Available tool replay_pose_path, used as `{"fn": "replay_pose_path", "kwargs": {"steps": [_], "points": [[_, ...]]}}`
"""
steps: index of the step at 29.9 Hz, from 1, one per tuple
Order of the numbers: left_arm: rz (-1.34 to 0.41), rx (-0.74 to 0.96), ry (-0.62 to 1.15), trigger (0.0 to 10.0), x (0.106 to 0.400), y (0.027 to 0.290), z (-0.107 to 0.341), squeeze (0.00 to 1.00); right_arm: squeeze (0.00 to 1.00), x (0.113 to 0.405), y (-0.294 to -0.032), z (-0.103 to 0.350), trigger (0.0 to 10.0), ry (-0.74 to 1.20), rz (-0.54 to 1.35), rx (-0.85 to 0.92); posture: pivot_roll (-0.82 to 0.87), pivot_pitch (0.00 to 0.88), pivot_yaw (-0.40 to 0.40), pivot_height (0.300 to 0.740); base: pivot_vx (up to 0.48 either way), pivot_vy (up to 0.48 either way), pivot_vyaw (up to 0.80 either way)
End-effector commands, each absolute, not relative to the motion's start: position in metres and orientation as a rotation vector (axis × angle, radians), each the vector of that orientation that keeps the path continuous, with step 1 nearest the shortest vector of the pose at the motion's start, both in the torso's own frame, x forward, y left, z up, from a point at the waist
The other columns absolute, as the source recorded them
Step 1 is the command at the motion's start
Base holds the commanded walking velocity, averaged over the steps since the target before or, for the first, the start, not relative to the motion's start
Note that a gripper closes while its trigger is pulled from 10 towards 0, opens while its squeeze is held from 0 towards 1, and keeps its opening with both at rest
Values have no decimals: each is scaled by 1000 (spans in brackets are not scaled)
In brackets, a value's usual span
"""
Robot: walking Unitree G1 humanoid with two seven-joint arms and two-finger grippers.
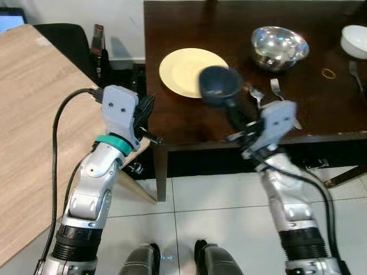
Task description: Setting the table
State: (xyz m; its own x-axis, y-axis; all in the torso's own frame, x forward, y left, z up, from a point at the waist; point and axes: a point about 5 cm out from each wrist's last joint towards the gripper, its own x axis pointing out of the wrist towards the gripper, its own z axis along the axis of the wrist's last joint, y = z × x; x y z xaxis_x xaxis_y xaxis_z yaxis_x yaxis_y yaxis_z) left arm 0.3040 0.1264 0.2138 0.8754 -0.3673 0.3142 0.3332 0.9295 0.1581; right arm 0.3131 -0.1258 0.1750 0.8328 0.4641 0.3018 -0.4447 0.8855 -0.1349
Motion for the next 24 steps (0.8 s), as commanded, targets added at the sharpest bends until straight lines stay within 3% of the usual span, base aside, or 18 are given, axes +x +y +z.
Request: {"fn": "replay_pose_path", "kwargs": {"steps": [1, 5, 10, 22, 23, 24], "points": [[-313, 95, -350, 10000, 304, 134, 216, 0, 0, 314, -121, 171, 10000, -324, 503, -77, -16, 160, 53, 740, 0, 0, 0], [-165, 106, -374, 10000, 304, 156, 223, 0, 0, 321, -102, 165, 10000, -306, 546, -65, 19, 163, 56, 740, 0, 0, 0], [-106, 124, -378, 10000, 302, 167, 226, 0, 0, 323, -94, 161, 10000, -283, 575, -61, 40, 164, 51, 740, 0, 0, 0], [-141, 136, -359, 10000, 302, 161, 227, 0, 0, 324, -90, 142, 10000, -236, 582, -33, 89, 155, 78, 740, 0, 0, 0], [-141, 137, -359, 10000, 302, 161, 227, 0, 173, 326, -87, 139, 10000, -230, 578, -37, 97, 151, 78, 740, 0, 0, 0], [-141, 137, -359, 10000, 302, 161, 227, 0, 173, 326, -87, 139, 10000, -230, 578, -37, 97, 151, 78, 740, 0, 0, 0]]}}
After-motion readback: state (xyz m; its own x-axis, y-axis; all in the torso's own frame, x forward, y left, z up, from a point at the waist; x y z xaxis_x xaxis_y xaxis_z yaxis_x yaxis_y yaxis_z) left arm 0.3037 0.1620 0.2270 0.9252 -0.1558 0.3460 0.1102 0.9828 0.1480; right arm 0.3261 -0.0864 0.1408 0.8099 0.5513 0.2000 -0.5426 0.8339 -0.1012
